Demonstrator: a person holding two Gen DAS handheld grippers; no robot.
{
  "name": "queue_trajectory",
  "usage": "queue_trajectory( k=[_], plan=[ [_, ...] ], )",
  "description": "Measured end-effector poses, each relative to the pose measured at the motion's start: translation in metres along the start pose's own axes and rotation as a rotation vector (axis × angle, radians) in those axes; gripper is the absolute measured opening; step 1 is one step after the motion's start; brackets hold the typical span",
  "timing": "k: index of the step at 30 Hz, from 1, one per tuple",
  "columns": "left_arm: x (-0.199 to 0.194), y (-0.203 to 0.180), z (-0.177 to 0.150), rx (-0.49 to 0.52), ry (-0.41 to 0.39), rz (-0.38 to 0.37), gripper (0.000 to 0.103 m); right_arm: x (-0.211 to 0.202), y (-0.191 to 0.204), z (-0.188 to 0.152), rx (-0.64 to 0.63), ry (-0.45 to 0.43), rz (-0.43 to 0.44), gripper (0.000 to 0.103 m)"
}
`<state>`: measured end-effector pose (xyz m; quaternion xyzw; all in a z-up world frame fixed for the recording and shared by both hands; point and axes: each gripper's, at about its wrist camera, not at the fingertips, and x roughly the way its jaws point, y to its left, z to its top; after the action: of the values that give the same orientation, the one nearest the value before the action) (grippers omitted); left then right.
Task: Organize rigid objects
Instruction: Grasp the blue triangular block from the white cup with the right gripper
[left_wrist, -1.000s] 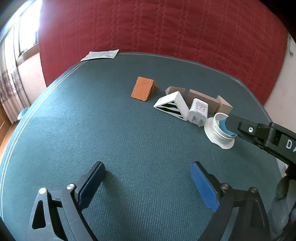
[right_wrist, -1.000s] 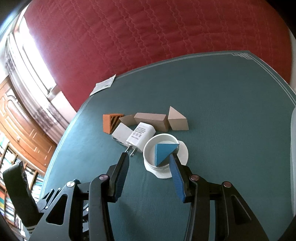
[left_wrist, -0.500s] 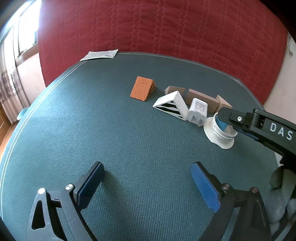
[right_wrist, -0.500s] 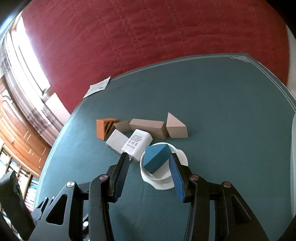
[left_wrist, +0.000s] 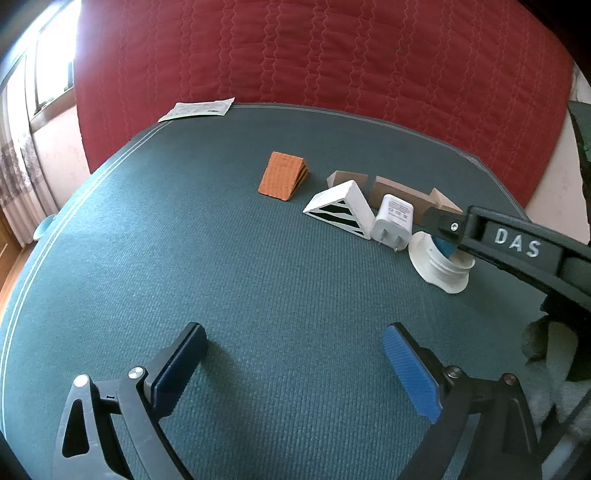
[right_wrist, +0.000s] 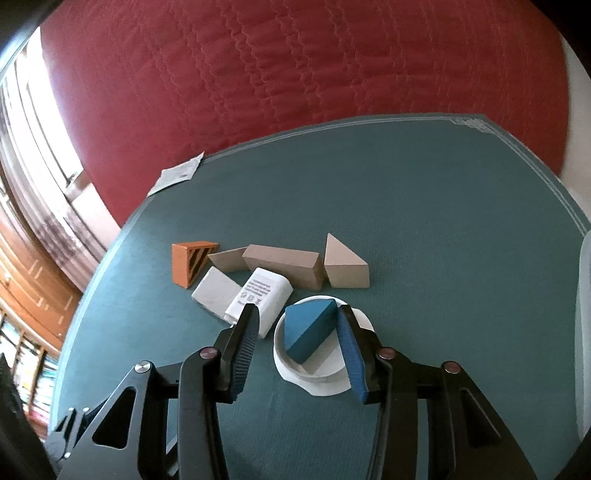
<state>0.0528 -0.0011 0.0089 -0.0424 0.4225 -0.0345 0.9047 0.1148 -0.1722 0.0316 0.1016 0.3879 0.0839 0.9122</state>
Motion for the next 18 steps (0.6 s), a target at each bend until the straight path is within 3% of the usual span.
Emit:
queue_trajectory(
  k=[6,18],
  plan=[
    [0.0,0.0,0.0,-0.001,0.0,0.0,0.1,0.002,-0.001,-0.001,-0.003,-0.002,-0.024,0.027],
    [0.0,0.0,0.0,-0.003,0.0,0.001,0.1,-0.022,-0.009,-0.008,-0.005,-0.048,0.03,0.022]
  ],
)
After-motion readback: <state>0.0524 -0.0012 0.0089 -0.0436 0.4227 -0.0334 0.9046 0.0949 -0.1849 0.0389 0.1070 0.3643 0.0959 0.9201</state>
